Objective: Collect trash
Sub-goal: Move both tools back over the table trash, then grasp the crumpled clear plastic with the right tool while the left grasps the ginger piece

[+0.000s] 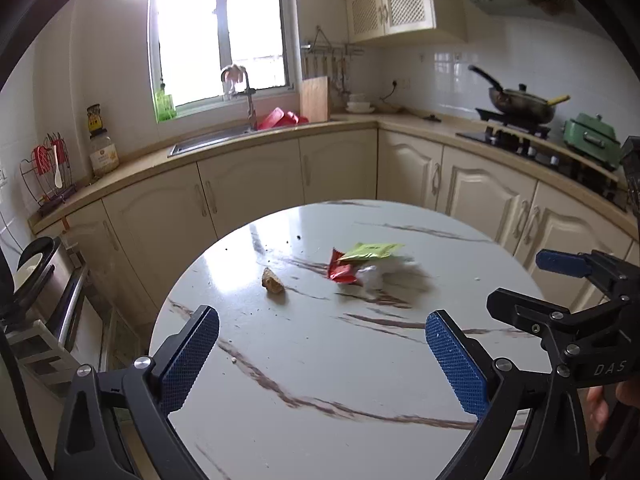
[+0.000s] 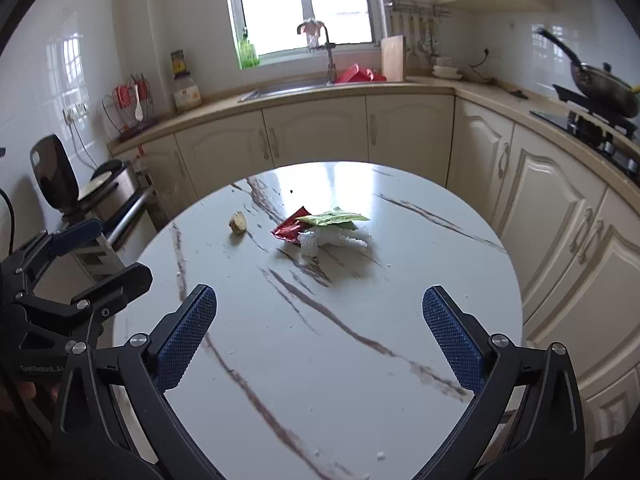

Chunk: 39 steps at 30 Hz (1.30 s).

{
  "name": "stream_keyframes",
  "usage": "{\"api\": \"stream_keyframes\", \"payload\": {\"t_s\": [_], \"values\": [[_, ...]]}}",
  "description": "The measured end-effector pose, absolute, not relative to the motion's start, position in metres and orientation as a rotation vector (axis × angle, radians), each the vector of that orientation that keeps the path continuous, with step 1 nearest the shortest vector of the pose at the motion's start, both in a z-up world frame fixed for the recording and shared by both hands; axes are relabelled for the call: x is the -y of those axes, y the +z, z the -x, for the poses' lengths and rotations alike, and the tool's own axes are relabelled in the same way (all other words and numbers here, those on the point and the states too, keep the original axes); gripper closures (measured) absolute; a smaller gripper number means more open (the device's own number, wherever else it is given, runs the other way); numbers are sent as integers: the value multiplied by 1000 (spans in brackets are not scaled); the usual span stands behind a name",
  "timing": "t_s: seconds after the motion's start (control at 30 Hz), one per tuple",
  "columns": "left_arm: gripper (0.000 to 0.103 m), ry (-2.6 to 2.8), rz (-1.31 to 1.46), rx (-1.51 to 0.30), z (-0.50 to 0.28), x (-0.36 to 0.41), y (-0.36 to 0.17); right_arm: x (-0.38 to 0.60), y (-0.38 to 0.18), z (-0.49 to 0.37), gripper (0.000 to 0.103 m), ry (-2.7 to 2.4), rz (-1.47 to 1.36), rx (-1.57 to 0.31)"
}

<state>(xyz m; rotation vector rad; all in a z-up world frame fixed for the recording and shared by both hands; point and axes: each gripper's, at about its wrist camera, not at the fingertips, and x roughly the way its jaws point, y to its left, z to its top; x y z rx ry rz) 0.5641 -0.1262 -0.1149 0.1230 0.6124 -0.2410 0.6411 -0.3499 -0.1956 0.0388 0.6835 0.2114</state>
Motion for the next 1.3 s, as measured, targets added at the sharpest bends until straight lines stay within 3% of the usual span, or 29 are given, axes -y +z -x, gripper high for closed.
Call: {"api": "stream_keyframes", "payload": {"t_s": [0.7, 0.77, 0.83, 0.87, 0.93, 0.97, 1.03, 1.13, 1.17, 1.3], "values": [[1, -201, -12, -860, -827, 107, -184, 336, -286, -814, 3, 271, 180, -899], [1, -206, -2, -872, -846, 107, -188, 338, -290, -819, 11, 295, 151, -916], [1, -208, 7, -886, -865, 109, -193, 341, -293, -822, 32, 323, 128, -930], [1, -206, 8, -889, -869, 108, -196, 342, -294, -821, 36, 337, 114, -933], [1, -180, 0, -896, -880, 109, -200, 344, -293, -819, 62, 359, 95, -925], [1, -160, -20, -900, -885, 112, -201, 345, -292, -816, 69, 366, 92, -923], [1, -145, -56, -899, -897, 120, -203, 346, -289, -812, 93, 383, 81, -919], [9, -154, -38, -928, -919, 128, -210, 349, -288, -803, 94, 401, 69, -923], [20, -158, -33, -940, -928, 130, -213, 350, -287, -800, 95, 405, 66, -923], [42, -181, -53, -935, -945, 141, -217, 355, -282, -785, 95, 424, 39, -917]]}}
